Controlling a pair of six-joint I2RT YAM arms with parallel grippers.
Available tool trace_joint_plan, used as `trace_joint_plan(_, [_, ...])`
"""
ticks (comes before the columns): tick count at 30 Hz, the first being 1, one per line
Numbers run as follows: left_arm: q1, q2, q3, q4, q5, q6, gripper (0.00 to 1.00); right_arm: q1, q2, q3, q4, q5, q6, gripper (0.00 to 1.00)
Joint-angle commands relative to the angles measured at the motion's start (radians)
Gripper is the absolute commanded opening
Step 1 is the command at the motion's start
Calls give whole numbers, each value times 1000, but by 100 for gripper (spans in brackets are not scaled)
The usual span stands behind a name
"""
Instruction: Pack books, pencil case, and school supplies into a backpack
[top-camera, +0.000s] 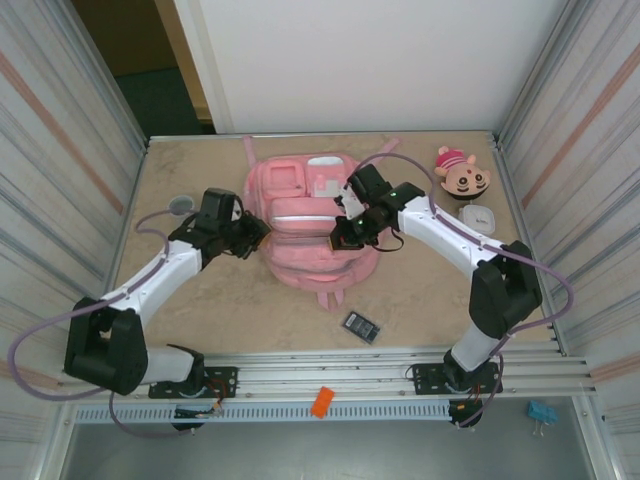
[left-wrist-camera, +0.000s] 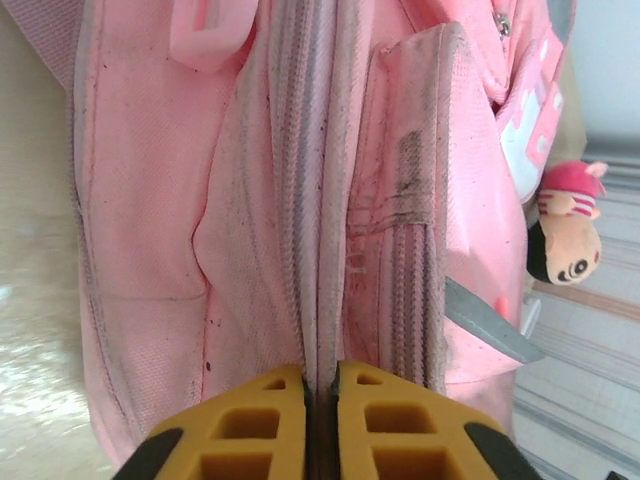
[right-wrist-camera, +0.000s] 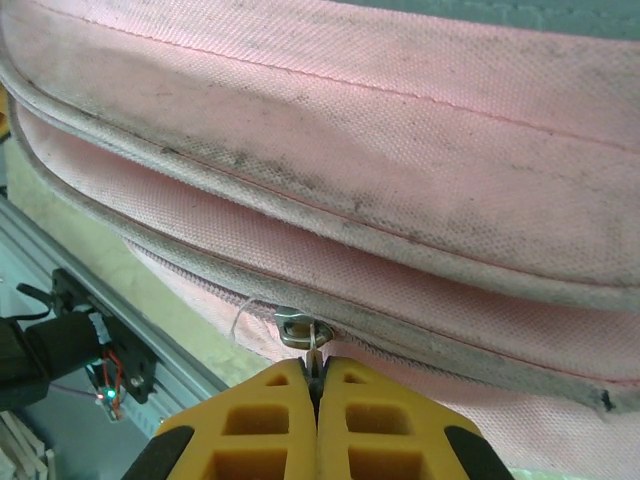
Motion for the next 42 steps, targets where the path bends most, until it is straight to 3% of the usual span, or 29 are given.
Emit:
trace_joint_plan(1, [43, -61, 6, -73, -107, 88, 25, -6, 17, 29, -5, 14, 8, 0])
trace_joint_plan(4, [43, -74, 68, -126, -137, 271, 39, -4, 17, 27, 5, -19, 5, 0])
trace_joint_plan(8, [40, -96, 117, -98, -70, 589, 56, -5, 6, 26, 39, -55, 7, 0])
trace_joint_plan(12, [27, -126, 117, -32, 118, 963, 62, -6, 6, 24, 59, -59, 23, 0])
trace_joint_plan(17, [-4, -116, 96, -12, 443, 1358, 58, -2, 11, 22, 74, -62, 38, 0])
trace_joint_plan(22, [-107, -24, 148, -98, 395, 1639, 62, 7, 17, 20, 84, -58, 50, 0])
trace_joint_plan(26, [-170, 71, 205, -116, 316, 1738, 62, 16, 23, 23, 95, -64, 61, 0])
trace_joint_plan(29, [-214, 139, 238, -120, 239, 1771, 57, 25, 24, 24, 104, -64, 72, 0])
trace_joint_plan(35, [-258, 190, 228, -58, -92, 1770, 46, 25, -10, -27, 136, -81, 87, 0])
trace_joint_plan(37, [-256, 186, 219, -69, -88, 1817, 39, 22, -24, -56, 154, -102, 101, 0])
trace_joint_plan(40, [-250, 171, 199, -105, -45, 1903, 14, 19, -34, -80, 149, -110, 100, 0])
trace_joint_plan(42, [-243, 155, 182, -133, -6, 1972, 6, 3, -34, -75, 115, -109, 85, 0])
